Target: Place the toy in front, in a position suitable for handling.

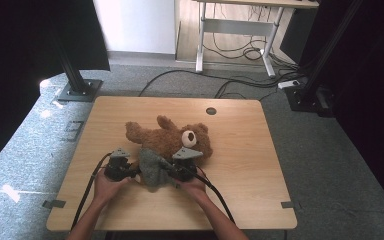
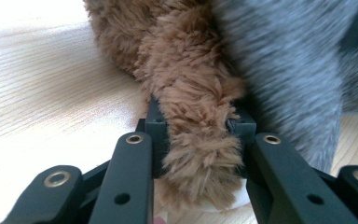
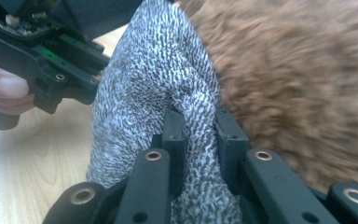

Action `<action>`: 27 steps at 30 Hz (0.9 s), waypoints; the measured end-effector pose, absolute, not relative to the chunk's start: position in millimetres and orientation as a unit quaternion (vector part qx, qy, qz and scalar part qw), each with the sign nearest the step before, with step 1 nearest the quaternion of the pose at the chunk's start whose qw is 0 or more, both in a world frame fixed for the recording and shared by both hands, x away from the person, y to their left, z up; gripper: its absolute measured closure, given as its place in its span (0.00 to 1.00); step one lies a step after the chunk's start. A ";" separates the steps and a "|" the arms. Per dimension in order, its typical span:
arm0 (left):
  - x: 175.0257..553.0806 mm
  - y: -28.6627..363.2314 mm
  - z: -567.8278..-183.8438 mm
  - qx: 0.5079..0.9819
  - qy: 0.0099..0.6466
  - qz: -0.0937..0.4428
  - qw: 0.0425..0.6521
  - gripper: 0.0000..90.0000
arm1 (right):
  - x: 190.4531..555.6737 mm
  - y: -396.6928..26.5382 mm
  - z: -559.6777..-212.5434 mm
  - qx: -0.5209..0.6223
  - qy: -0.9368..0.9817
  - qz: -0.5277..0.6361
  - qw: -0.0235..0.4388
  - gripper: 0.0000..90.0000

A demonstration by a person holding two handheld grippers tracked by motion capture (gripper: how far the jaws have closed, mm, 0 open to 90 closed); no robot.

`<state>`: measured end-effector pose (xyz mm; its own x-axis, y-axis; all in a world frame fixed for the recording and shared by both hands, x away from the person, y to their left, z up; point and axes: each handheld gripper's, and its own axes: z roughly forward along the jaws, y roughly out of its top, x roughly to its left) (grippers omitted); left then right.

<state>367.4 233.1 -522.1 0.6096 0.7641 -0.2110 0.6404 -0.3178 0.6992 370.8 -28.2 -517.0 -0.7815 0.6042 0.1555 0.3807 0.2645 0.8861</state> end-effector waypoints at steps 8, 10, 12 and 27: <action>367.6 233.6 -522.2 0.808 0.433 0.078 0.391 0.76 | 374.2 -82.8 -512.4 0.367 0.760 0.517 0.141 0.86; 367.7 233.7 -522.3 0.808 0.433 0.077 0.391 0.76 | 377.8 -97.4 -513.9 0.385 0.752 0.515 0.146 0.86; 367.9 233.8 -522.3 0.808 0.433 0.077 0.392 0.76 | 380.3 -110.3 -515.0 0.399 0.744 0.514 0.151 0.86; 367.2 233.5 -522.5 0.808 0.432 0.077 0.393 0.76 | 381.9 -157.0 -520.8 0.436 0.726 0.494 0.196 0.86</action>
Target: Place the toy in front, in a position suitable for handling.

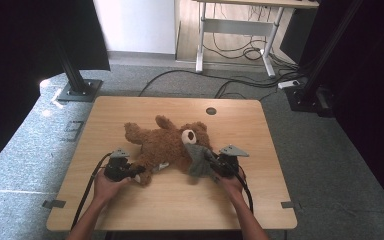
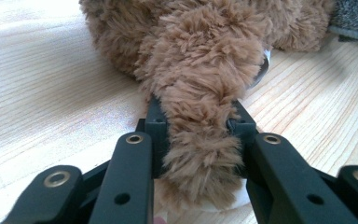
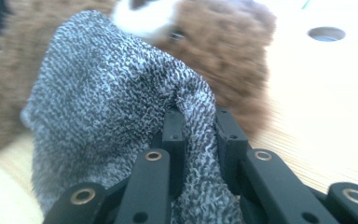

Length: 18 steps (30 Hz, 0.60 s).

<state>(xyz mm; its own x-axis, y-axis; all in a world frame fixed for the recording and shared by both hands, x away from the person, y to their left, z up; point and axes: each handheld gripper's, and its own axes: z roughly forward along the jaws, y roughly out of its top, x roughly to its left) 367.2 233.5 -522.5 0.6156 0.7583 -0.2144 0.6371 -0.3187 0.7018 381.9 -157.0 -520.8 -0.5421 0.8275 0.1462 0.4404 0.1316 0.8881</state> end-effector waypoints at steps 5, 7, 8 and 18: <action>367.2 233.5 -522.5 0.808 0.431 0.077 0.393 0.76 | 385.1 -171.1 -527.1 0.459 0.717 0.484 0.203 0.86; 367.2 233.7 -522.6 0.808 0.431 0.077 0.394 0.76 | 385.9 -174.4 -527.8 0.467 0.712 0.483 0.205 0.86; 367.2 233.7 -522.7 0.808 0.432 0.077 0.394 0.76 | 386.2 -176.4 -528.1 0.469 0.710 0.485 0.203 0.86; 367.0 232.7 -519.4 0.807 0.429 0.079 0.399 0.72 | 382.1 -178.7 -526.8 0.466 0.705 0.499 0.193 0.86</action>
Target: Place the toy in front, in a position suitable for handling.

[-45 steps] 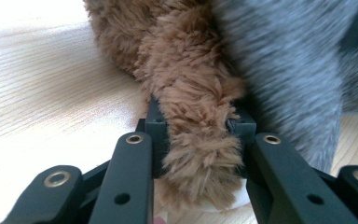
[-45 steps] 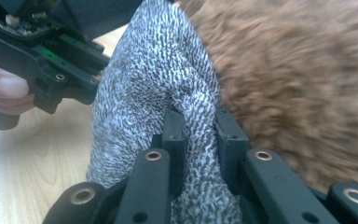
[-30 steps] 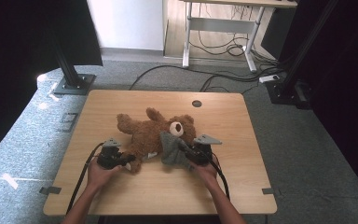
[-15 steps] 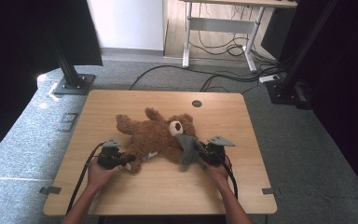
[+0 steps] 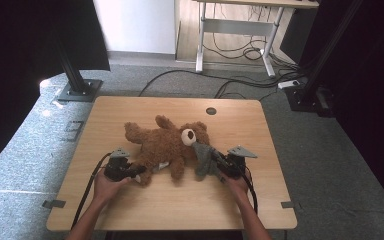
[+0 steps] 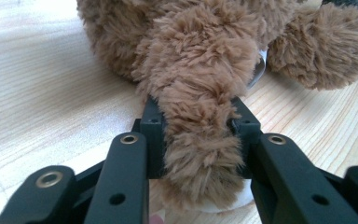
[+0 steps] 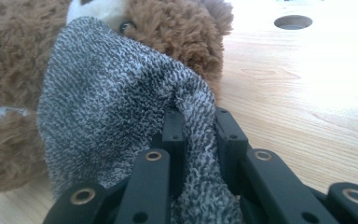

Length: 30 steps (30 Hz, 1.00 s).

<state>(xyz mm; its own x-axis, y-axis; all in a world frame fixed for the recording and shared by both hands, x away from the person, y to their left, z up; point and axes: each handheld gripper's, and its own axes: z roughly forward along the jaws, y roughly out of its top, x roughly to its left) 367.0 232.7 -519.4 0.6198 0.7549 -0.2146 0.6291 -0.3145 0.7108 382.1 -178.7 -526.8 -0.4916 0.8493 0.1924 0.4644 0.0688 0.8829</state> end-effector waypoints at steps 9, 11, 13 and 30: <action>371.6 230.0 -505.5 0.802 0.429 0.109 0.400 0.55 | 381.2 -177.7 -525.7 0.459 0.706 0.504 0.190 0.86; 372.3 228.7 -501.4 0.799 0.430 0.122 0.402 0.49 | 381.3 -177.4 -525.9 0.458 0.707 0.505 0.189 0.86; 373.6 226.7 -496.6 0.797 0.428 0.130 0.405 0.44 | 381.4 -177.3 -526.0 0.458 0.708 0.505 0.187 0.86; 402.1 198.3 -501.9 0.819 0.430 0.098 0.368 0.45 | 379.7 -178.3 -524.3 0.454 0.705 0.514 0.181 0.86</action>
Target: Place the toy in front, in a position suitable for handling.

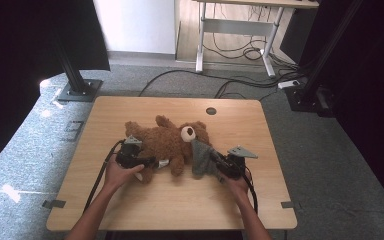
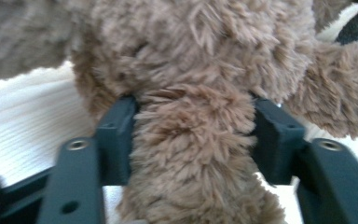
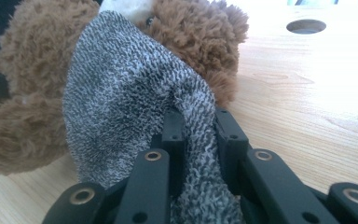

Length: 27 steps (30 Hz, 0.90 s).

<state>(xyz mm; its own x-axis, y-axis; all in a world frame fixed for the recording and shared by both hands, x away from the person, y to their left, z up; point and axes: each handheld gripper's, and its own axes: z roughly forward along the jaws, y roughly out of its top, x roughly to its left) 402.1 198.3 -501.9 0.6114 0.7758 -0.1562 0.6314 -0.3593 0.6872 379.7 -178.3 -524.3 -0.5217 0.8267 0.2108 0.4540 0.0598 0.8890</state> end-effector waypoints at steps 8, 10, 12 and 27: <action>401.6 191.0 -514.9 0.840 0.405 0.061 0.356 0.69 | 376.8 -182.7 -512.7 0.450 0.692 0.531 0.191 0.86; 400.1 187.1 -518.6 0.846 0.396 0.056 0.353 0.73 | 375.5 -183.4 -509.2 0.448 0.690 0.535 0.193 0.86; 398.8 184.9 -520.8 0.850 0.389 0.052 0.352 0.76 | 373.5 -184.0 -504.7 0.446 0.685 0.542 0.195 0.86; 385.0 187.7 -525.2 0.864 0.357 0.045 0.353 0.84 | 382.5 -128.6 -458.3 0.380 0.698 0.582 0.174 0.86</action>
